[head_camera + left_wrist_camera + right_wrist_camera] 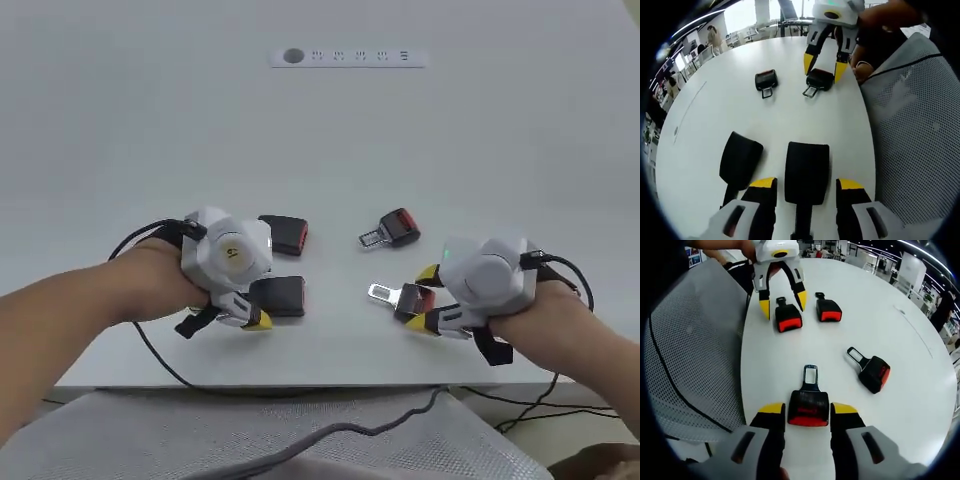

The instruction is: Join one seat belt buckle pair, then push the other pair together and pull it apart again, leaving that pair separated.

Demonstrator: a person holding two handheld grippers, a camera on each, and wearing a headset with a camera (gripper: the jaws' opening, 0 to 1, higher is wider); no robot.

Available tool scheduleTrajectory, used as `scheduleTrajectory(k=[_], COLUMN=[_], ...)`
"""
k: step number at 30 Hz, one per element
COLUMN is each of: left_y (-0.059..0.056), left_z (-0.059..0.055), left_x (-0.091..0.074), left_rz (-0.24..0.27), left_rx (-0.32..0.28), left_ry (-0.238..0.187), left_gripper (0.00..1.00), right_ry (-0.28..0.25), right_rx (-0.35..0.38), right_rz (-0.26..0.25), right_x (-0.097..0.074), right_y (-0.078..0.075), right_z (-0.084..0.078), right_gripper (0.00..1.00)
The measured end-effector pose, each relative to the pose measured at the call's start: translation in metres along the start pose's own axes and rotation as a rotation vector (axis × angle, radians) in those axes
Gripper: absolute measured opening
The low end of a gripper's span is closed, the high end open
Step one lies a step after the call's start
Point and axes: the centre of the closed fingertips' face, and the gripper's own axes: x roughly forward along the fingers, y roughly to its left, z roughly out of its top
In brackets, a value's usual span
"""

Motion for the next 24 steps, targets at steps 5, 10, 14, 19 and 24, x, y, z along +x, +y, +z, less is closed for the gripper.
scheduleTrajectory(k=[5, 10, 14, 19, 24], left_y=[-0.0022, -0.0002, 0.0026, 0.0011, -0.0016], left_z=[0.0004, -0.0003, -0.0024, -0.0004, 0.0013], left_x=[0.0027, 0.0045, 0.0055, 0.0047, 0.0036], left_rz=[-0.023, -0.022, -0.014, -0.006, -0.008], left_rx=[0.007, 0.013, 0.045, 0.063, 0.081], left_ry=[0.014, 0.018, 0.022, 0.027, 0.03], left_gripper=[0.41, 0.39, 0.36, 0.36, 0.35], right_ry=[0.024, 0.037, 0.054, 0.091, 0.103], right_rx=[-0.015, -0.026, -0.065, -0.149, -0.158], right_rz=[0.016, 0.039, 0.048, 0.063, 0.071], right_x=[0.0012, -0.0009, 0.0002, 0.0021, 0.0038], right_y=[-0.0004, -0.0001, -0.0023, -0.0041, -0.0029], right_z=[-0.0049, -0.0068, -0.0074, -0.0088, -0.0092], right_gripper=[0.33, 0.33, 0.33, 0.33, 0.33])
